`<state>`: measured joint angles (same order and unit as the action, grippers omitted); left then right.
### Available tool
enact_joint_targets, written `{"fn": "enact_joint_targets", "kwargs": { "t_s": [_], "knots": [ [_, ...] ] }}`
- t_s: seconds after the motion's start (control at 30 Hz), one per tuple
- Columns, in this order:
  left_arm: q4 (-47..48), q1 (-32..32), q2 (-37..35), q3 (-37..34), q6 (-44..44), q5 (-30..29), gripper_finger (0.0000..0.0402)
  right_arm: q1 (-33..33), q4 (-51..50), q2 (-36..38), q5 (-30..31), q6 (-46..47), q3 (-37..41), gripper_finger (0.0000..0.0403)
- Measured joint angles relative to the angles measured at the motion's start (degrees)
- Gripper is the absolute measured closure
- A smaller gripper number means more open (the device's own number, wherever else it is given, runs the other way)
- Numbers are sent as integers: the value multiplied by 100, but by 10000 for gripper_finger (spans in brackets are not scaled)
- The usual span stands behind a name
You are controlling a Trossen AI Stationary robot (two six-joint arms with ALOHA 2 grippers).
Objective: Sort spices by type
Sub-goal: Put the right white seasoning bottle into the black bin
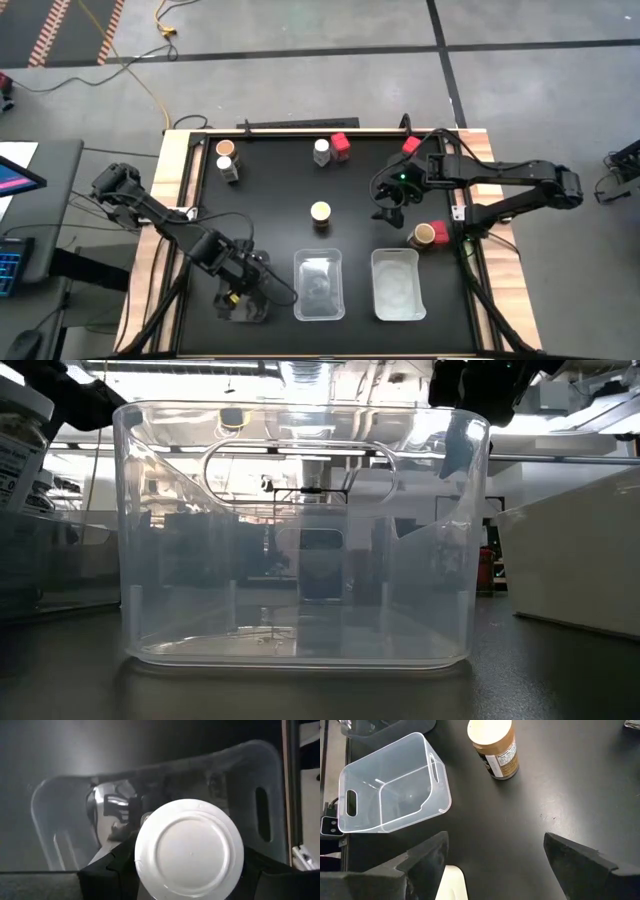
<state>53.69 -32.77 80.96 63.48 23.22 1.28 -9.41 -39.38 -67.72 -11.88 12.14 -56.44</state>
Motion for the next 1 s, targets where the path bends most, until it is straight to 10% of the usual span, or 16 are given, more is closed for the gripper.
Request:
{"fn": "enact_joint_targets", "kwargs": {
  "t_s": [1.0],
  "knots": [
    [79,28,6,0,-237,-462,198,0,28,0,0,-13,-1,49]
  ]
}}
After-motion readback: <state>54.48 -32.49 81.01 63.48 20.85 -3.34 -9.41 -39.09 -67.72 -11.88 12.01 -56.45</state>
